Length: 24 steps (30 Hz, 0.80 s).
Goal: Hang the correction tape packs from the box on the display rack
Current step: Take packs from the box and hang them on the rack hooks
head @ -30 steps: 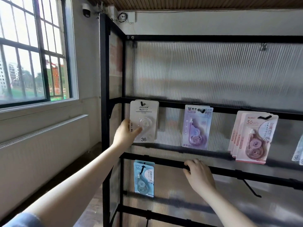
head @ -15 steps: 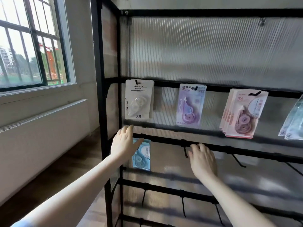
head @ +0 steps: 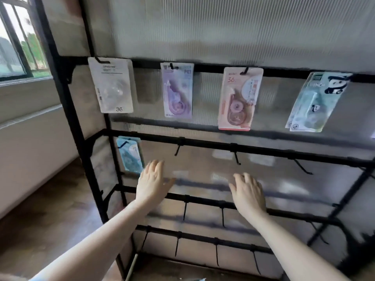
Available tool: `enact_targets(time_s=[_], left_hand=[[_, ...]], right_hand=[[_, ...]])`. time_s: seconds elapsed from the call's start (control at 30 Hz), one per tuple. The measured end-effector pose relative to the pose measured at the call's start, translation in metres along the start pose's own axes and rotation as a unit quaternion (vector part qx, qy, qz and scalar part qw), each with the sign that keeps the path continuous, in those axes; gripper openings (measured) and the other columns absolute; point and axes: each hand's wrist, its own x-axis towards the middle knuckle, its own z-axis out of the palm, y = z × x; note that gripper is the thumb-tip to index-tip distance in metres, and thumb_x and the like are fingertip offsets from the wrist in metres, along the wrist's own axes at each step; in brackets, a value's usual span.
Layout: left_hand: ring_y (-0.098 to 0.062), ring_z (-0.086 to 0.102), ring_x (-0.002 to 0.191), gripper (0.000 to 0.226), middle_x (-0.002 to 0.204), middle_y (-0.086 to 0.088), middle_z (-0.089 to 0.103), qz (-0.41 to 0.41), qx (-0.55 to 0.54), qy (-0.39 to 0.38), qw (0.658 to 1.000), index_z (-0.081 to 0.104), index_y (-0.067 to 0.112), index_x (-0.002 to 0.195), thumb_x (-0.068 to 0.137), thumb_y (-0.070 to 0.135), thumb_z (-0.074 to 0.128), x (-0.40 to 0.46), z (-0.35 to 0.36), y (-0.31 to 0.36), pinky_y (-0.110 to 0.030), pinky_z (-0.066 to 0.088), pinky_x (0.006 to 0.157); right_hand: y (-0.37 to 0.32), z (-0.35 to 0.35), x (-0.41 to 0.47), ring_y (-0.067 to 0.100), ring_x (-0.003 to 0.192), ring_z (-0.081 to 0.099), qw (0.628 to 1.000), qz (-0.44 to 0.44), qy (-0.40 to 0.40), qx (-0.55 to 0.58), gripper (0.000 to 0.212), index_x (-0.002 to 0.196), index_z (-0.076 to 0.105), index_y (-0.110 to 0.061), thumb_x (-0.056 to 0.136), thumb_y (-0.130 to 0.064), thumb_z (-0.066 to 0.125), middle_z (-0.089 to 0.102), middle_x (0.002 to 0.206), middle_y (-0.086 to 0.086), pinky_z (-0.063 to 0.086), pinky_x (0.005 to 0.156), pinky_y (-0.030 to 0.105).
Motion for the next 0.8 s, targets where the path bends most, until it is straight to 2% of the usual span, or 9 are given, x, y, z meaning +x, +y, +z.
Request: enact_targets(time_s=[0.17,0.43,0.53,0.63,0.8], left_hand=[[-0.024,0.015,0.146,0.071,0.156,-0.008,0.025,-0.030,0.019,-0.058,0.998,0.028,0.011,0.147,0.092,0.047,0.053,-0.041,0.043,0.027,-0.035,0.013,0.118],[-0.022,0.009,0.147,0.072,0.159,-0.007,0.018,-0.042,0.033,-0.130,0.990,0.022,0.013,0.150,0.094,0.049,0.048,-0.082,0.097,0.037,-0.033,0.007,0.118],[-0.023,0.011,0.147,0.071,0.158,-0.009,0.020,-0.038,0.031,-0.150,0.987,0.025,0.012,0.149,0.093,0.047,0.051,-0.094,0.125,0.030,-0.034,0.008,0.118],[-0.022,0.009,0.147,0.071,0.159,-0.008,0.018,-0.056,0.034,-0.202,0.977,0.023,0.012,0.149,0.094,0.045,0.051,-0.119,0.163,0.013,-0.033,0.007,0.118],[-0.025,0.012,0.147,0.072,0.158,-0.009,0.019,-0.100,0.039,-0.287,0.952,0.025,0.010,0.149,0.092,0.044,0.054,-0.180,0.235,-0.027,-0.034,0.008,0.118]], right_hand=[[0.054,0.023,-0.023,0.027,0.131,0.039,0.999,0.018,-0.041,0.000,0.046,0.141,0.039,-0.015,0.100,-0.035,0.037,0.039,0.144,0.011,0.034,0.108,0.037],[0.094,0.064,-0.062,0.029,0.129,0.040,0.996,0.033,-0.089,0.006,0.044,0.138,0.042,-0.013,0.099,-0.033,0.042,0.042,0.141,0.013,0.032,0.106,0.037],[0.100,0.092,-0.079,0.029,0.131,0.038,0.992,0.044,-0.118,0.007,0.045,0.141,0.038,-0.016,0.100,-0.034,0.039,0.038,0.144,0.013,0.031,0.107,0.036],[0.106,0.135,-0.106,0.031,0.129,0.040,0.986,0.049,-0.160,0.010,0.047,0.142,0.037,-0.014,0.099,-0.033,0.041,0.039,0.143,0.015,0.033,0.105,0.038],[0.121,0.211,-0.166,0.036,0.122,0.048,0.972,0.068,-0.224,0.011,0.047,0.135,0.047,-0.008,0.094,-0.028,0.053,0.048,0.134,0.020,0.040,0.100,0.045]])
